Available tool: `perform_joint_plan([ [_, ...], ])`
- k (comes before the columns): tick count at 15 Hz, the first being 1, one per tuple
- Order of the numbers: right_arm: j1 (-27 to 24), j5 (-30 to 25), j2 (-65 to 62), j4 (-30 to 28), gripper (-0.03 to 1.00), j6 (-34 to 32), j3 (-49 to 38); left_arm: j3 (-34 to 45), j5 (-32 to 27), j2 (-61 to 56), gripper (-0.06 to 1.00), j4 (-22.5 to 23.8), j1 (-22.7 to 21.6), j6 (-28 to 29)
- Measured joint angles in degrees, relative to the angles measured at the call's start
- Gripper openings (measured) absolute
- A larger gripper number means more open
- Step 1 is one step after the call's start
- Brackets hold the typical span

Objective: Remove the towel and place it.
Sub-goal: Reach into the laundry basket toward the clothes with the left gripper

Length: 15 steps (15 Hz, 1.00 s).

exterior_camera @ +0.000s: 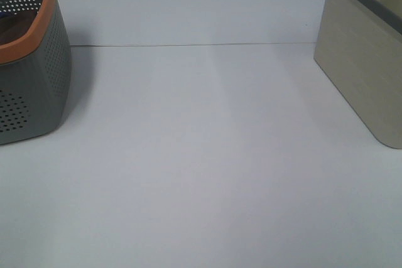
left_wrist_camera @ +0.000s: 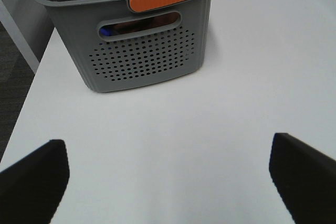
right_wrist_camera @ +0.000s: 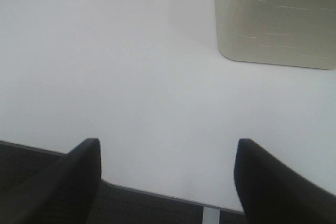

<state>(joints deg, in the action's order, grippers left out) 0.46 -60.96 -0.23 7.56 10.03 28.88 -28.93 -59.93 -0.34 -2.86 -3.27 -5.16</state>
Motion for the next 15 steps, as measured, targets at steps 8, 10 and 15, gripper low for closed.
perform_joint_plan([
  [8, 0.00, 0.00, 0.00, 0.00, 0.62, 0.00, 0.00, -3.78, -1.83, 8.14, 0.98, 0.00, 0.00, -2.29],
  [10, 0.00, 0.00, 0.00, 0.00, 0.62, 0.00, 0.00, -8.02, -3.09, 14.95, 0.98, 0.00, 0.00, -3.50],
  [15, 0.00, 0.00, 0.00, 0.00, 0.62, 0.00, 0.00, -28.48, -5.27, 43.14, 0.98, -0.52, 0.00, -15.58],
])
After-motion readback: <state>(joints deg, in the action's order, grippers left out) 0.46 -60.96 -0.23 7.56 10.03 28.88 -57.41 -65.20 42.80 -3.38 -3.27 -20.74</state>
